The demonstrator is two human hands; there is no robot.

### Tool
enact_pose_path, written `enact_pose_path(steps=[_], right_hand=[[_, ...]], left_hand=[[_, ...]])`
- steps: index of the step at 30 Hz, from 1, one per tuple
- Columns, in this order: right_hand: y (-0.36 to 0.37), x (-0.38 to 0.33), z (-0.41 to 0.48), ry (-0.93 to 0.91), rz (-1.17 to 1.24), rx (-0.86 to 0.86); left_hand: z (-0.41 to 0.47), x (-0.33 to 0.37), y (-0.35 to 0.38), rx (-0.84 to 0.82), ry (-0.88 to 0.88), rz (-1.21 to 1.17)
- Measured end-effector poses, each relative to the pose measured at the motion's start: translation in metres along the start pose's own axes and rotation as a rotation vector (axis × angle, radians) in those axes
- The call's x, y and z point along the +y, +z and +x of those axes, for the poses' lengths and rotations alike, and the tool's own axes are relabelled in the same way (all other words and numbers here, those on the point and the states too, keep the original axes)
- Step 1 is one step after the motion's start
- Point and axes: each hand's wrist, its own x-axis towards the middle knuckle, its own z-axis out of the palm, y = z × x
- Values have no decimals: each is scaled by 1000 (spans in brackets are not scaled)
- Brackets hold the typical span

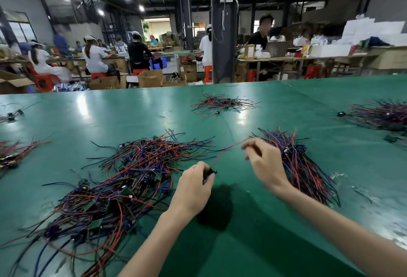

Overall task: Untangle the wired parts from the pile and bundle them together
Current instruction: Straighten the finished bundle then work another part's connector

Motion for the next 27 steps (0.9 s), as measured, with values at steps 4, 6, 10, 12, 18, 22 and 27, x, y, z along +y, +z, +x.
enact_pose_path(steps=[4,6,10,12,18,22,27], right_hand=[[7,1,-28,195,139,-311],[10,0,-31,296,250,-392],[8,-3,-30,423,482,-457],[5,-4,-30,463,605,-483],[-1,-9,-26,485,864,-538],[-5,-9,-23,520,923,-539],[-8,-7,-21,606,1010,-604]], left_hand=[[-1,9,-2,-13,-78,-234],[0,14,-4,-50,-100,-351],[-1,27,-10,-134,-132,-657],[-3,33,-14,-191,-183,-875],[-3,40,-22,-383,-373,-1287],[-5,43,-25,-581,-525,-1481],[-6,44,-29,-717,-677,-1703]])
